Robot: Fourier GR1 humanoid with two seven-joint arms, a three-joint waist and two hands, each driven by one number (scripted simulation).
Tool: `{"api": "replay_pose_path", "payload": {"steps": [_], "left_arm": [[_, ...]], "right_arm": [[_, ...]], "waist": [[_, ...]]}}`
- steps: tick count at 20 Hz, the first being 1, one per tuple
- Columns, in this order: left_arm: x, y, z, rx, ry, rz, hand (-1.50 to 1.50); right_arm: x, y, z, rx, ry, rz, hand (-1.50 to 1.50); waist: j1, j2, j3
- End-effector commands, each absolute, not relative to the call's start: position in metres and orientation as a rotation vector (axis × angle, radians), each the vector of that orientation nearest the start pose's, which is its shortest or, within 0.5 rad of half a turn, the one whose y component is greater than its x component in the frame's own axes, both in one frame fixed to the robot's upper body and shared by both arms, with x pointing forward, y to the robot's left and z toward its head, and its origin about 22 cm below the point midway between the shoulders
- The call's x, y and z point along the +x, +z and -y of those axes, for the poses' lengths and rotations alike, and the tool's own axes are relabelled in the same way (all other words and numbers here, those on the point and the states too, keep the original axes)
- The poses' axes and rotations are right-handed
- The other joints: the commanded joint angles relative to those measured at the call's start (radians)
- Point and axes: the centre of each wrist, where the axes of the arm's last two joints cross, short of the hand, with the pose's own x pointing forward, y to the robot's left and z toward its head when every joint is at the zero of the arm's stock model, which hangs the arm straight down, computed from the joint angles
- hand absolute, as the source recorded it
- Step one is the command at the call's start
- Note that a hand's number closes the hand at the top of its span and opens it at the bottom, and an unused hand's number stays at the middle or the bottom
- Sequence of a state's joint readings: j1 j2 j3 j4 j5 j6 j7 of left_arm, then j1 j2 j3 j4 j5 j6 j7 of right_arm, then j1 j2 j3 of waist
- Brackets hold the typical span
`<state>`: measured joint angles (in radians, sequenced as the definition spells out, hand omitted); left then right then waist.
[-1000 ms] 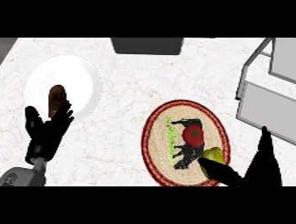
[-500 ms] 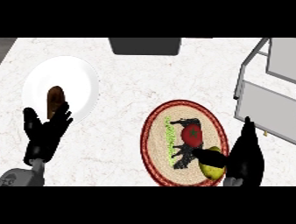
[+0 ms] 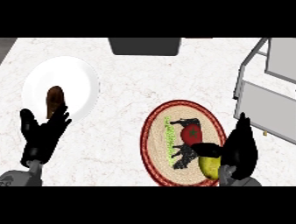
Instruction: Pick the tomato from the placemat and place it in the tiered shelf
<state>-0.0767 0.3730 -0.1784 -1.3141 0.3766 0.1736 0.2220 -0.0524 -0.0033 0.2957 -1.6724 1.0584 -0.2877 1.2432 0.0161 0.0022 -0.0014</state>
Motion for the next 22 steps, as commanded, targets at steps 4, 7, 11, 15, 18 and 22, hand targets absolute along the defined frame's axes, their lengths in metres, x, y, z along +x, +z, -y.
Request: {"api": "replay_pose_path", "payload": {"steps": [4, 7, 11, 15, 18, 22], "left_arm": [[0.253, -0.026, -0.294, 0.097, 0.020, 1.128, 0.00], [0.251, -0.021, -0.294, 0.073, 0.028, 1.111, 0.00], [0.253, -0.027, -0.287, 0.107, 0.038, 1.122, 0.00], [0.246, -0.034, -0.279, 0.052, 0.034, 1.094, 0.00], [0.249, -0.026, -0.286, 0.085, 0.032, 1.116, 0.00], [0.258, -0.027, -0.280, 0.066, 0.038, 1.132, 0.00]], "right_arm": [[0.260, 0.024, 0.141, -0.998, 0.008, 0.531, -1.50], [0.262, 0.012, 0.148, -1.033, -0.029, 0.500, -1.50], [0.262, 0.009, 0.150, -1.049, -0.004, 0.473, -1.50], [0.264, 0.006, 0.145, -1.050, -0.002, 0.490, -1.50], [0.276, -0.001, 0.143, -1.057, -0.042, 0.504, -1.50], [0.283, -0.002, 0.134, -1.067, -0.003, 0.517, -1.50]], "waist": [[0.003, 0.001, -0.001], [0.001, -0.001, 0.001], [-0.005, -0.002, 0.000], [-0.003, -0.003, 0.000], [0.006, 0.000, 0.001], [-0.001, 0.002, 0.000]]}}
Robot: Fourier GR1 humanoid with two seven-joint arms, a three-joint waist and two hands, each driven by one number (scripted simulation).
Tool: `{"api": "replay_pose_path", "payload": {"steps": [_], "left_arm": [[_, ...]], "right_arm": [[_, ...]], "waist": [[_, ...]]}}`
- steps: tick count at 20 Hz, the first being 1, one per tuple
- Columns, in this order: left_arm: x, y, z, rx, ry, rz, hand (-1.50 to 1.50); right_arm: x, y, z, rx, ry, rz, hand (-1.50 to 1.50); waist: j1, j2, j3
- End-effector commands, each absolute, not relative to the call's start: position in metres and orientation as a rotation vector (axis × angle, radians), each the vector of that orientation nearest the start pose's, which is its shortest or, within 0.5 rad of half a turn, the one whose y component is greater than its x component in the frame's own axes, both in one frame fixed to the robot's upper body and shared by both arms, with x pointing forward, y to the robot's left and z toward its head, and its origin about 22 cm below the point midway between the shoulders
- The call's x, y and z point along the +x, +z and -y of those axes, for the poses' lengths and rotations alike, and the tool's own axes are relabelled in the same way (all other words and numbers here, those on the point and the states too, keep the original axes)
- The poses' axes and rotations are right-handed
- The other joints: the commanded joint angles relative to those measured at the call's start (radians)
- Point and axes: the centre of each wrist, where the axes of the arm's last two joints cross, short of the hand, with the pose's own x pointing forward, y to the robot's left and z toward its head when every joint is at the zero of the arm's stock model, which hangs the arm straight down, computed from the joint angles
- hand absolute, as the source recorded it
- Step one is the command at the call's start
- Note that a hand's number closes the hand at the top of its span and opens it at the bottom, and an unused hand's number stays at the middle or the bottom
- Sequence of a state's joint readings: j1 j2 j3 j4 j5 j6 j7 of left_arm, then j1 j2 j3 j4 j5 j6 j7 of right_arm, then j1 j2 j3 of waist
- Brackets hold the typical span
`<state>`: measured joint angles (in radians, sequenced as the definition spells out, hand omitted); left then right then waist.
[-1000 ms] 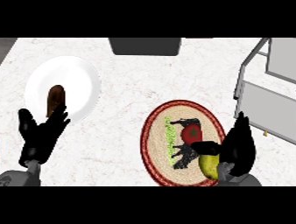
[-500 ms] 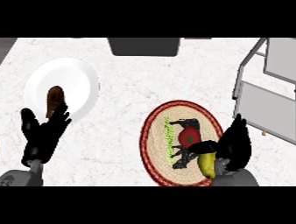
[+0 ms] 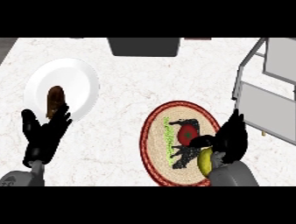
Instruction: Pick the tomato from the placemat and place it in the tiered shelf
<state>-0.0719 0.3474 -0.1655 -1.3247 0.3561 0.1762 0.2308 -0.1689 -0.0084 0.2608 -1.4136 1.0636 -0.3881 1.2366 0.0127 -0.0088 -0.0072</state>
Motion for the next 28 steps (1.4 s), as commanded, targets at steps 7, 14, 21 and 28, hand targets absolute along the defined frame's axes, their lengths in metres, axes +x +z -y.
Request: {"api": "replay_pose_path", "payload": {"steps": [7, 14, 21, 28], "left_arm": [[0.252, -0.026, -0.286, 0.084, 0.013, 1.119, 0.00], [0.264, -0.019, -0.285, 0.074, 0.046, 1.120, 0.00], [0.244, -0.011, -0.289, 0.083, 0.052, 1.111, 0.00], [0.248, -0.016, -0.317, 0.113, 0.072, 1.094, 0.00]], "right_arm": [[0.265, -0.036, 0.122, -0.948, 0.343, 0.446, 1.50], [0.298, -0.024, 0.104, -0.964, 0.187, 0.611, 1.50], [0.277, 0.002, 0.077, -1.013, 0.259, 0.827, 1.50], [0.243, 0.052, 0.134, -0.770, 0.646, 1.226, 1.50]], "waist": [[0.017, 0.017, 0.007], [0.005, 0.013, 0.007], [-0.008, 0.006, 0.007], [-0.037, -0.001, 0.007]]}}
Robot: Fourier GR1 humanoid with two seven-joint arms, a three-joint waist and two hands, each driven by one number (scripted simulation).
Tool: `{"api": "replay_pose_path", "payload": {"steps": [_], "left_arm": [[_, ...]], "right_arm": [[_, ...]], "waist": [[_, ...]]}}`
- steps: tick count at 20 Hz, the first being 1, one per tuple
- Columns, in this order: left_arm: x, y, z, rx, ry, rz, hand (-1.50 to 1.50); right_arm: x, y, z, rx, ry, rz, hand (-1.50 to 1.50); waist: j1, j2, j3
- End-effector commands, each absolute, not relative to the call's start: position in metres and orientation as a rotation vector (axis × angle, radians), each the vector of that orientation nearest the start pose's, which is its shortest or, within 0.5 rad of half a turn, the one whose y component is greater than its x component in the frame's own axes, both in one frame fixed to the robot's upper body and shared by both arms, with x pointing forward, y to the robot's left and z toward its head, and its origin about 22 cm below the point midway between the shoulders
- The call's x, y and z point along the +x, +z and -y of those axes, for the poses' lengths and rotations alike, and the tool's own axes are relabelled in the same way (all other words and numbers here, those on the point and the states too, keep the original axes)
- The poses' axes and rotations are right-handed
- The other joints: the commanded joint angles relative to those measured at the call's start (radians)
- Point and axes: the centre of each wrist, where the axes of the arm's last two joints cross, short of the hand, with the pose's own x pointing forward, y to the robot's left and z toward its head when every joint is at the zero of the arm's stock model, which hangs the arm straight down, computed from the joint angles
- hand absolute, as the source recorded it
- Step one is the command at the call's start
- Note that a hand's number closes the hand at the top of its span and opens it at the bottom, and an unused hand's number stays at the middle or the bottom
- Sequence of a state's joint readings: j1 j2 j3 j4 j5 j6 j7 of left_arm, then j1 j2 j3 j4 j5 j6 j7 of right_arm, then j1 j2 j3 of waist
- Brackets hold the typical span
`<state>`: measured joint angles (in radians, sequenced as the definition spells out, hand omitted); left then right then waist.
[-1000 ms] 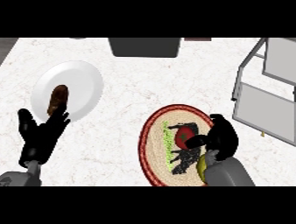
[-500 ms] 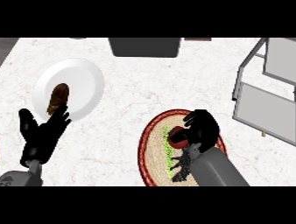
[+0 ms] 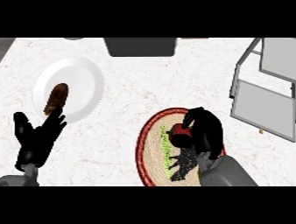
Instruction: Pick the tomato from the placemat and place it in the tiered shelf
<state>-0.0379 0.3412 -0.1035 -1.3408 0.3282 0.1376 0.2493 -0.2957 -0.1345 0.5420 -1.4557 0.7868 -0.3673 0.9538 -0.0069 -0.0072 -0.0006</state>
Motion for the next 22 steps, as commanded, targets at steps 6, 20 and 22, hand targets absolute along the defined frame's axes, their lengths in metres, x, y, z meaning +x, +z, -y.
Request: {"api": "replay_pose_path", "payload": {"steps": [6, 20, 22], "left_arm": [[0.240, -0.029, -0.287, 0.106, 0.065, 1.095, 0.00], [0.254, -0.025, -0.298, 0.117, 0.057, 1.105, 0.00], [0.240, -0.029, -0.303, 0.083, 0.037, 1.111, 0.00]], "right_arm": [[0.221, 0.160, 0.146, -0.976, 0.517, 1.374, 1.50], [0.220, 0.284, 0.219, -1.133, 0.252, 1.388, 1.50], [0.219, 0.307, 0.237, -1.145, 0.212, 1.408, 1.50]], "waist": [[-0.019, -0.007, -0.001], [-0.003, 0.004, -0.001], [-0.001, 0.001, -0.001]]}}
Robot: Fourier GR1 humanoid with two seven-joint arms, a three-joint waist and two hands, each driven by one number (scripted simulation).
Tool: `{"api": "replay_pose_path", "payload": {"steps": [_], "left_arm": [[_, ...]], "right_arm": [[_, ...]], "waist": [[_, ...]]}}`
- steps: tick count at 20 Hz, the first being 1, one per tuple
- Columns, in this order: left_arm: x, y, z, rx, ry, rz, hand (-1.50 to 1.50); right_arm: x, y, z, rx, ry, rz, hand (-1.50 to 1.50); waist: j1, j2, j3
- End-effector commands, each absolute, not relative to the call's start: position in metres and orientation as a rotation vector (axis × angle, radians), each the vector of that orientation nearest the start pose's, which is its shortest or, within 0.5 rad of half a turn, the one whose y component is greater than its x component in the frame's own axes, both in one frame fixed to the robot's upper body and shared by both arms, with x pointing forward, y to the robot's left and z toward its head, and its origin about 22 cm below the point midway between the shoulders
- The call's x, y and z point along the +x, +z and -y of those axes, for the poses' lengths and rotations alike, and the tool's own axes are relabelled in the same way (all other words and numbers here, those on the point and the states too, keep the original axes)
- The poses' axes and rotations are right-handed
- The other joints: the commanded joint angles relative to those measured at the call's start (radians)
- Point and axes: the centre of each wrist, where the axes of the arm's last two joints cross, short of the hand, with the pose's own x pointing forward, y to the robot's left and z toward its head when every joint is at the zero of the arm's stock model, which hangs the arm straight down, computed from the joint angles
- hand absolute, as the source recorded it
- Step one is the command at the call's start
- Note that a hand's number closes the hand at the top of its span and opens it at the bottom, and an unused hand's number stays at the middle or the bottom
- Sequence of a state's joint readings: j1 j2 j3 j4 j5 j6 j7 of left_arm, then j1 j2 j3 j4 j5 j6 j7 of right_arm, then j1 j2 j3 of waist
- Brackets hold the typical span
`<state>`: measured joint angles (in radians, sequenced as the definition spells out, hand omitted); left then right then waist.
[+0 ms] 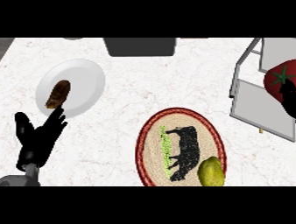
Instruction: Pick the tomato from the placemat and place it in the tiered shelf
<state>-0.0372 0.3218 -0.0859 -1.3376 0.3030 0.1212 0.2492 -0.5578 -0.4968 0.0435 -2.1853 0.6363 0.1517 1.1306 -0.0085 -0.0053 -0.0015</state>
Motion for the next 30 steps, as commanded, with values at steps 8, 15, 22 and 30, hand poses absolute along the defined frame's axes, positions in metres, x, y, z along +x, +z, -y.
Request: {"api": "replay_pose_path", "payload": {"steps": [8, 15, 22, 30], "left_arm": [[0.250, -0.023, -0.292, 0.083, 0.028, 1.112, 0.00], [0.241, -0.035, -0.303, 0.069, 0.038, 1.103, 0.00], [0.253, -0.029, -0.295, 0.106, 0.044, 1.119, 0.00], [0.256, -0.021, -0.279, 0.082, 0.030, 1.112, 0.00]], "right_arm": [[0.259, 0.363, 0.293, -1.194, 0.148, 1.377, 1.50], [0.283, 0.384, 0.321, -1.177, 0.224, 1.342, 1.50], [0.323, 0.350, 0.349, -1.176, 0.333, 1.317, 1.50], [0.350, 0.307, 0.376, -1.204, 0.327, 1.311, 1.50]], "waist": [[0.016, 0.004, 0.001], [0.019, 0.005, 0.001], [0.019, 0.007, 0.001], [0.016, 0.007, 0.002]]}}
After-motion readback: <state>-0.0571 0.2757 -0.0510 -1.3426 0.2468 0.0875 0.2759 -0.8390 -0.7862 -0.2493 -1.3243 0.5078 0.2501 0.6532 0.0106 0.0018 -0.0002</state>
